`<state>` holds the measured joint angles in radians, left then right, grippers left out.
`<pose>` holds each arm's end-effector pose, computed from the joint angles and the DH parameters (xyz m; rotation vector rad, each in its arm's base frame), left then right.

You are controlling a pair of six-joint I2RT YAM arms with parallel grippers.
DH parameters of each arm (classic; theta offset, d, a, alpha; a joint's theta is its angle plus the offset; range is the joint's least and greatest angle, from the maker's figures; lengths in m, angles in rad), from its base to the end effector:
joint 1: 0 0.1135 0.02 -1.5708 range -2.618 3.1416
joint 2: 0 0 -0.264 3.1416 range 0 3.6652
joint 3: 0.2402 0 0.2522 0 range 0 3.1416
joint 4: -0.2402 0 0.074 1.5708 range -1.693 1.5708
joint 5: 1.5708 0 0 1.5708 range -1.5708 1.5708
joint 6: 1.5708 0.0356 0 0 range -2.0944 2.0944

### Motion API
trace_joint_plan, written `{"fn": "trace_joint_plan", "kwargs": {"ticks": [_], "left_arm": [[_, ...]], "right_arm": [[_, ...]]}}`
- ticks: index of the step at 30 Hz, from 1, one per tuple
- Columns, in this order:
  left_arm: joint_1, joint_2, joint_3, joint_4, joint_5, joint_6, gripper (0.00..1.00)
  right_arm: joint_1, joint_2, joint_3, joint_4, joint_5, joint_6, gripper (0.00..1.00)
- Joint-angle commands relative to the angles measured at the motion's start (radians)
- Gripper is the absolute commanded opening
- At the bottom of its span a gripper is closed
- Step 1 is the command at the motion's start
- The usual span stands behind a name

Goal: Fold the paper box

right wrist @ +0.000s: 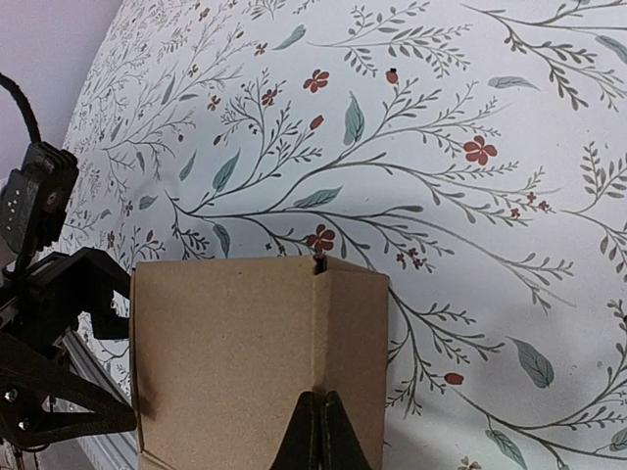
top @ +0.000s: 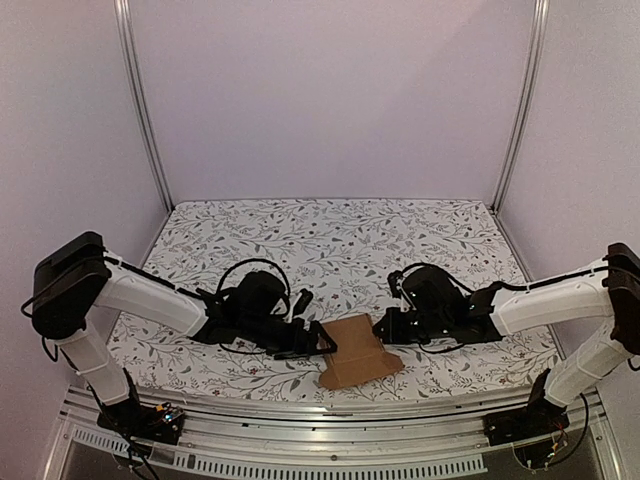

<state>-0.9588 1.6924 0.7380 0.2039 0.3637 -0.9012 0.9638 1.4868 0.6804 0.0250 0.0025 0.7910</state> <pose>0.1741 -0.2701 0.1372 0.2896 2.6566 -1.2213 0.1646 0.2369 0.1641 -0.2159 2.5084 0.8046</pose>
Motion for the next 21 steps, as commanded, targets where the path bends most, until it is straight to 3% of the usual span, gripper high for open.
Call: {"fn": "trace_joint_plan", "kwargs": {"ticks": [1,4,14,21], "left_arm": [[0.014,-0.023,-0.074,0.227,0.033,-0.119,0.91],[0.015,-0.021,-0.089,0.232,0.02,-0.137,0.99],[0.014,0.035,-0.148,0.46,0.042,-0.271,1.0],[0.015,0.052,-0.163,0.451,0.033,-0.291,1.0]], "right_arm": [[0.007,0.042,-0.034,-0.036,-0.03,0.006,0.0],[0.007,0.044,-0.044,-0.035,-0.031,0.012,0.0],[0.008,0.04,-0.081,0.02,-0.03,0.028,0.0],[0.008,0.034,-0.119,0.056,-0.019,0.061,0.0]]}}
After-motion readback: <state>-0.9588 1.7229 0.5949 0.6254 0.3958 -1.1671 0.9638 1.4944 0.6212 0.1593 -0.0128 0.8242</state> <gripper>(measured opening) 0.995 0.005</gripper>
